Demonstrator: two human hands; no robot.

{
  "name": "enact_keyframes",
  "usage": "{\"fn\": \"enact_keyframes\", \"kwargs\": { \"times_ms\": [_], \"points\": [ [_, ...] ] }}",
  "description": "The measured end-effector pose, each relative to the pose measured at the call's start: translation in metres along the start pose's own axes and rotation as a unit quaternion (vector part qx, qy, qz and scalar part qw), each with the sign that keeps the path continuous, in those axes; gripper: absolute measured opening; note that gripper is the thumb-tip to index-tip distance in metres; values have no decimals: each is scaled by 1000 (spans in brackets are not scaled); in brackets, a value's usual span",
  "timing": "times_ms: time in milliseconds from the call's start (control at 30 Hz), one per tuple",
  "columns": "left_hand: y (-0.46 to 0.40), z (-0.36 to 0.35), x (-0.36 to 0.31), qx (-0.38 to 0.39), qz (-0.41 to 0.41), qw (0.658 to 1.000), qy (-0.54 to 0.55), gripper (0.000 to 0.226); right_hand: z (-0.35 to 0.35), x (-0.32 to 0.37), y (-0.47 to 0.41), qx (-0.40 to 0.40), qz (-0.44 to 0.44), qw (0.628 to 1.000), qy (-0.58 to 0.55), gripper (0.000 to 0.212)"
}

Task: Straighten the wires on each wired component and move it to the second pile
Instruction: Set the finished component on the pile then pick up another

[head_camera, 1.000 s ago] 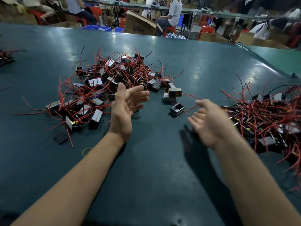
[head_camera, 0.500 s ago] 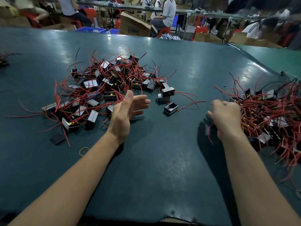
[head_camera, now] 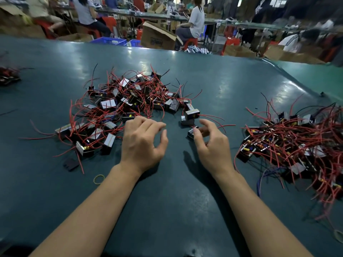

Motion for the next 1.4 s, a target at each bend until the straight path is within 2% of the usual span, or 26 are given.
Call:
{"fn": "enact_keyframes", "kwargs": {
  "times_ms": [67,133,233,300,433,533,633,700,867,1000,1067,1133,1167,1200,1300,1400],
  "points": [
    [1,-7,11,66,19,994,-87,27,2,-7,-3,-9,-19,1000,-2,36],
    [6,-14,27,123,77,982,-121,32,3,-11,-3,-14,-33,999,0,37],
    [26,-26,53,197,188,955,-116,35,-1,-15,-2,-5,-51,999,-4,38],
    [35,-28,63,205,227,948,-92,31,-1,-18,-1,-5,-58,998,-6,36],
    [35,-24,66,164,220,961,-46,22,-4,-17,5,3,-42,999,18,25],
    [33,-22,65,149,230,961,-31,36,-6,-15,9,10,-23,999,43,20],
    [42,-33,69,244,236,935,-100,60,-11,-14,9,22,-15,996,88,19],
    [45,-38,69,278,213,928,-127,60,-15,-14,9,31,-11,992,120,19],
    [36,-32,64,209,178,959,-70,39,-18,-13,9,38,-11,989,144,23],
    [21,-20,61,120,157,980,-37,41,-17,-11,9,32,-8,989,147,21],
    [19,-27,74,156,192,968,-44,52,-17,-10,9,32,-7,989,146,21],
    [27,-46,86,263,228,934,-79,57,-18,-10,9,33,-6,988,153,21],
    [31,-50,88,291,233,924,-87,55,-18,-10,9,34,-6,988,154,21],
    [31,-51,85,287,231,926,-82,50,-18,-10,9,36,-6,988,151,21],
    [24,-34,74,185,212,959,-29,37,-19,-10,8,38,-11,988,148,21],
    [25,-31,71,170,207,963,14,43,-19,-12,7,46,-18,989,140,21]
  ]
}}
Point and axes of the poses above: each hand's wrist, its own y-axis away from the middle knuckle, its own z-axis out of the back of the hand, x = y × z, the point moved 10 cm from there along -y, towards the middle knuckle, and after that the axes turned 14 degrees about -z, right-handed, at the moved point
